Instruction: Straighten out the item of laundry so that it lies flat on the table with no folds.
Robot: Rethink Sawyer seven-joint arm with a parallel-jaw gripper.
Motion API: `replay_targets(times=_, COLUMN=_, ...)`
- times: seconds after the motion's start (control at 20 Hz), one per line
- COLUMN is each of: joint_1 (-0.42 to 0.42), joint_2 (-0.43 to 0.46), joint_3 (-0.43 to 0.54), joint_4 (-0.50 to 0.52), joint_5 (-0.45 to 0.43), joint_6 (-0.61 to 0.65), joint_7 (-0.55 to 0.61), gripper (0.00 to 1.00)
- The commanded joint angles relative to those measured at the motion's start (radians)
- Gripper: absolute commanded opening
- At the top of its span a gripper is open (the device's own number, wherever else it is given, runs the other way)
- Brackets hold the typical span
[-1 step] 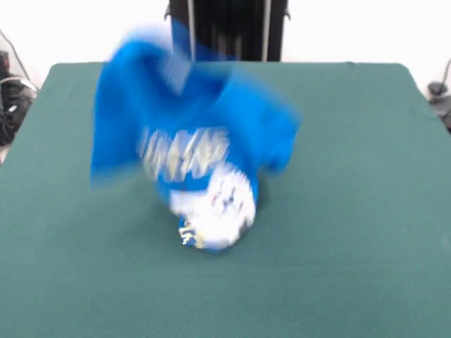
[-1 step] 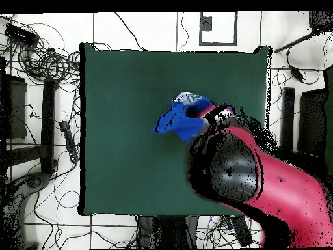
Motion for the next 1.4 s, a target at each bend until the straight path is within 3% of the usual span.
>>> replay_targets(times=0.05, joint_1=-0.097, joint_2=-0.107, joint_3=0.168, joint_4=0.163, joint_5=0.03, joint_6=0.13, joint_7=-0.342, gripper=1.0)
replay_targets(times=0.7, joint_1=-0.217, joint_2=-0.149, joint_3=0.263, joint_4=0.092, joint_5=0.023, joint_6=0.287, joint_7=-0.4, gripper=1.0)
replay_targets(times=1.05, joint_1=-0.33, joint_2=-0.054, joint_3=0.374, joint_4=-0.139, joint_5=-0.037, joint_6=0.439, joint_7=-0.509, gripper=1.0)
replay_targets(times=1.4, joint_1=-0.425, joint_2=0.049, joint_3=0.463, joint_4=-0.174, joint_5=-0.074, joint_6=0.48, joint_7=-0.574, gripper=1.0)
